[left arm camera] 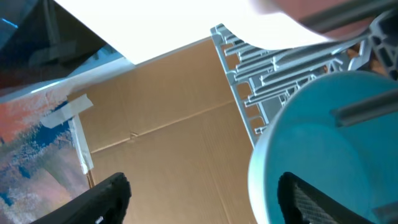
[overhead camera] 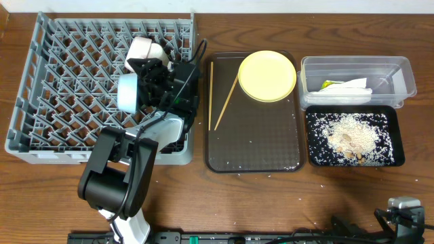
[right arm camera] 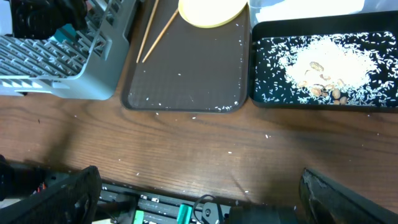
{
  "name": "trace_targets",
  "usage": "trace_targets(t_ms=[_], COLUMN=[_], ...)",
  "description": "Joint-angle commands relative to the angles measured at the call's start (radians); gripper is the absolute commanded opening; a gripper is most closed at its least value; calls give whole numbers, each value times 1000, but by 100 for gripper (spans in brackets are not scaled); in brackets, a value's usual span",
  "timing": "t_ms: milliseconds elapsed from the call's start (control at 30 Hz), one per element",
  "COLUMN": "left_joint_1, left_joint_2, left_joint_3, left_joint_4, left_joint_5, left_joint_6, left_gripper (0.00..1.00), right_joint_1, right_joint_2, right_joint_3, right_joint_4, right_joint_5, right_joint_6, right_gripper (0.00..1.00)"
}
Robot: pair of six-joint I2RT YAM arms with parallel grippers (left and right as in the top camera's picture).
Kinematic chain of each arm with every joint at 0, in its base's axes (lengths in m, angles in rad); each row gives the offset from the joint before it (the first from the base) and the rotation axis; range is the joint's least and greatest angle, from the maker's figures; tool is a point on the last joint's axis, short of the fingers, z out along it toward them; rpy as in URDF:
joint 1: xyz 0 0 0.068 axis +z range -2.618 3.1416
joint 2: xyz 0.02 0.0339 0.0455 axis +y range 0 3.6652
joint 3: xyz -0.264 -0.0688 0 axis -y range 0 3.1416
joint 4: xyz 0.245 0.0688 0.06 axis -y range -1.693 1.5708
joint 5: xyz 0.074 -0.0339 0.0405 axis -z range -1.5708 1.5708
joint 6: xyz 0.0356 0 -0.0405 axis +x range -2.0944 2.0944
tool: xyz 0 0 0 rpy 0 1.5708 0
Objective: Sort waste into correct bins and load items into the dishwasher
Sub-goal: 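Release the light-blue bowl and raise the left gripper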
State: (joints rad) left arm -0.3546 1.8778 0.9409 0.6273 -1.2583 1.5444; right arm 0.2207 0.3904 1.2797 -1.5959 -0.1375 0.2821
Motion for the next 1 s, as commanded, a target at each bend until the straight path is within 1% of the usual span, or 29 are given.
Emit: trace_targets(t_ms=[0, 133, 333, 433, 567, 700, 767, 867, 967], left_joint_1=[-21, -47, -76, -94, -128, -169, -182, -183, -181], left_joint_2=[14, 14, 14, 14, 14, 12, 6, -8, -37], left_joint_3=[0, 0, 0, 0, 0, 0, 2, 19, 54], left_joint_4=[2, 5, 127, 131, 130, 154, 233, 407, 542], left_joint_5=[10, 30, 31, 31, 28, 26, 8, -15, -14], left_joint_6=[-92, -156, -233, -257, -355, -369, -369, -368, -375], left_gripper=[84, 88, 100, 100, 99, 98, 98, 98, 98], right_joint_1=[-13, -13, -13, -13, -13, -13, -13, -13, -13], right_joint_2=[0, 0, 0, 0, 0, 0, 0, 0, 0], right_joint_3=[0, 0, 0, 0, 0, 0, 0, 0, 0], right_joint_4=[2, 2, 2, 2, 2, 2, 2, 2, 2], right_joint_5=[6, 6, 6, 6, 6, 6, 6, 6, 6], right_joint_6=[9, 9, 9, 10, 9, 9, 9, 9, 9], right_gripper=[99, 99, 99, 99, 99, 99, 99, 99, 99])
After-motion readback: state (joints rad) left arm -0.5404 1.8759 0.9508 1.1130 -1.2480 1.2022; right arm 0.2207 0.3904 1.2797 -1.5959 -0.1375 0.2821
